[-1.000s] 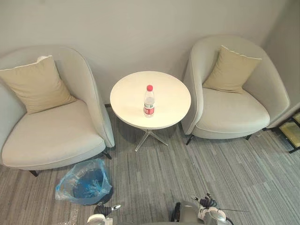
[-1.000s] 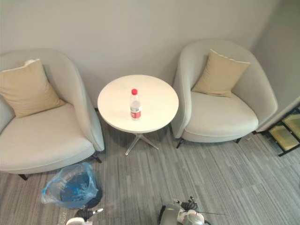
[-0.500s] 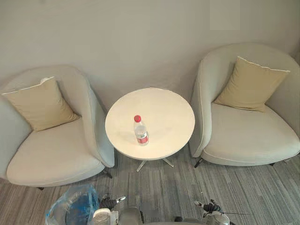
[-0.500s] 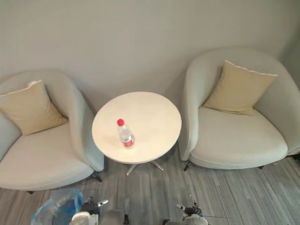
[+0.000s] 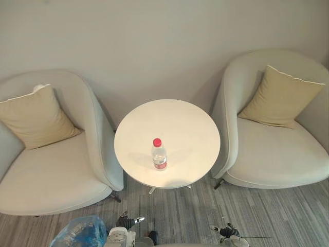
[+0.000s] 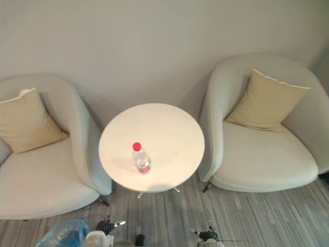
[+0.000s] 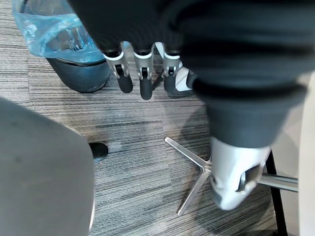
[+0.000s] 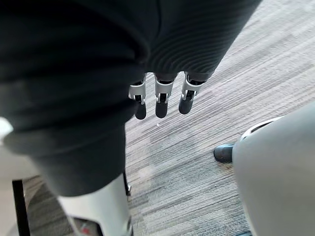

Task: Gather rubbish on tea table into small bin, then transfer packed bag to large trash can.

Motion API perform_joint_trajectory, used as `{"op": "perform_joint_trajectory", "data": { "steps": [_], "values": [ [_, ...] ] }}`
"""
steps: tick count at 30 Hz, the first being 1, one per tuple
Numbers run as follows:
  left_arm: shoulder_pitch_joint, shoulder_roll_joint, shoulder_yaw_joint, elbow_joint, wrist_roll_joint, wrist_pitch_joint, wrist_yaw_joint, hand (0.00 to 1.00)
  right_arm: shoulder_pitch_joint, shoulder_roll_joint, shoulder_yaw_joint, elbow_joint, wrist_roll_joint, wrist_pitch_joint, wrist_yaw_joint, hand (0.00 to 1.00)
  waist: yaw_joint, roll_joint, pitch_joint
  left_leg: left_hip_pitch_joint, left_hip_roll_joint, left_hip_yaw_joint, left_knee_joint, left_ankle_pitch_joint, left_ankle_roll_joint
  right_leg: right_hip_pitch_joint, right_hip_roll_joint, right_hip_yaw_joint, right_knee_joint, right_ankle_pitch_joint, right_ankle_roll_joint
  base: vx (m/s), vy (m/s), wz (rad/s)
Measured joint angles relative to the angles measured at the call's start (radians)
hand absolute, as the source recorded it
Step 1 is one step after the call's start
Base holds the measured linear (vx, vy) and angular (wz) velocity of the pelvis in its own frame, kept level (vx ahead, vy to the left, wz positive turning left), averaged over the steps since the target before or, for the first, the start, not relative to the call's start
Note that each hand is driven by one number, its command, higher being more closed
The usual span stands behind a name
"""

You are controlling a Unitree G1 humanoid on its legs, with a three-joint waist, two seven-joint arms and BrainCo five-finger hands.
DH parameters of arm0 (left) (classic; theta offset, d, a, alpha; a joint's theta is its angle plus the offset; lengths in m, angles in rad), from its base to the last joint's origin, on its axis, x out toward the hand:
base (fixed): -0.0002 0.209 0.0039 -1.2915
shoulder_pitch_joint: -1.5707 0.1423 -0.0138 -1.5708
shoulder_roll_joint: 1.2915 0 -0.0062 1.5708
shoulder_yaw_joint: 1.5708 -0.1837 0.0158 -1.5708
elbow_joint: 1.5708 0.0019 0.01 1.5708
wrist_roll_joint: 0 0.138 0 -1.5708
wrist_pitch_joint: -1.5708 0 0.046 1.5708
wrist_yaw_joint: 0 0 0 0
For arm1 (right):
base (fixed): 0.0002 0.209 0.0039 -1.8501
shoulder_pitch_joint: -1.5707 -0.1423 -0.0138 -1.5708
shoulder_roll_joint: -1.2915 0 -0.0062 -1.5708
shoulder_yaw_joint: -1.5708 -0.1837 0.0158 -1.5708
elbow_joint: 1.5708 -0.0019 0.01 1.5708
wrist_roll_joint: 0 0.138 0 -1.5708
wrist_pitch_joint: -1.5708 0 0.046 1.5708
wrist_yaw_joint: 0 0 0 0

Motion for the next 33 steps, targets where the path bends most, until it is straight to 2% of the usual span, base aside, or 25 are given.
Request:
{"op": "perform_joint_trajectory", "data": {
  "steps": [7,9,14,17,23,25,26,29,33],
  "values": [
    [0.013,0.023,0.000,-0.025,0.018,-0.011,0.001,0.00,0.005,-0.087,0.159,-0.308,-0.109,-0.028,0.006,0.00,0.002,-0.015,0.000,-0.007,-0.007,-0.037,-0.041,0.030,0.006,-0.018,-0.002,-0.022,0.000,-0.001,0.001,-0.02,-0.007,0.10],
    [0.027,0.039,0.000,-0.043,0.019,-0.021,0.000,0.00,0.009,-0.113,0.207,-0.433,-0.129,-0.044,0.025,0.00,0.003,-0.025,-0.006,-0.010,-0.011,-0.044,-0.051,0.033,0.007,-0.026,-0.004,-0.022,0.000,-0.001,0.002,0.00,0.000,0.00],
    [0.032,0.059,0.001,-0.053,0.034,-0.025,-0.001,0.00,0.011,-0.143,0.281,-0.607,-0.147,-0.074,0.074,0.00,0.019,-0.035,-0.010,-0.031,-0.019,-0.065,-0.051,0.035,0.009,-0.034,-0.007,-0.036,-0.012,0.000,0.003,0.03,0.006,0.10],
    [0.044,0.077,0.001,-0.065,0.041,-0.025,-0.002,0.00,-0.009,-0.156,0.321,-0.650,-0.166,-0.093,0.088,0.00,0.034,-0.044,-0.010,-0.042,-0.020,-0.080,-0.050,0.035,0.010,-0.032,-0.005,-0.046,-0.019,0.003,0.002,0.04,-0.015,0.14],
    [0.106,0.095,0.002,-0.057,0.073,-0.021,-0.004,0.00,-0.098,-0.179,0.418,-0.651,-0.184,-0.098,0.097,0.00,0.056,-0.056,-0.001,-0.066,-0.024,-0.119,-0.047,0.036,0.011,-0.037,-0.005,-0.058,-0.024,0.008,0.002,0.02,-0.010,0.15],
    [0.119,0.095,0.002,-0.054,0.076,-0.020,-0.003,0.00,-0.115,-0.179,0.432,-0.652,-0.184,-0.103,0.097,0.00,0.062,-0.055,-0.001,-0.077,-0.027,-0.132,-0.046,0.038,0.015,-0.037,-0.005,-0.067,-0.033,0.017,-0.002,0.00,0.006,0.20],
    [0.121,0.095,0.003,-0.045,0.076,-0.020,-0.002,0.00,-0.134,-0.178,0.442,-0.652,-0.184,-0.103,0.096,0.00,0.078,-0.054,0.012,-0.078,-0.029,-0.137,-0.046,0.040,0.017,-0.034,-0.006,-0.072,-0.037,0.021,-0.003,-0.01,0.012,0.17],
    [0.121,0.093,0.012,-0.044,0.076,-0.021,0.001,0.00,-0.153,-0.175,0.454,-0.652,-0.184,-0.103,0.096,0.00,0.101,-0.053,0.029,-0.081,-0.033,-0.155,-0.047,0.045,0.020,-0.031,-0.008,-0.085,-0.037,0.021,-0.004,-0.02,0.006,0.19],
    [0.123,0.085,0.014,-0.043,0.076,-0.021,0.006,0.00,-0.193,-0.168,0.463,-0.652,-0.185,-0.103,0.073,0.00,0.107,-0.045,0.058,-0.103,-0.044,-0.192,-0.048,0.061,0.024,-0.034,-0.014,-0.110,-0.038,0.021,-0.004,-0.03,0.002,0.28]
  ]
}}
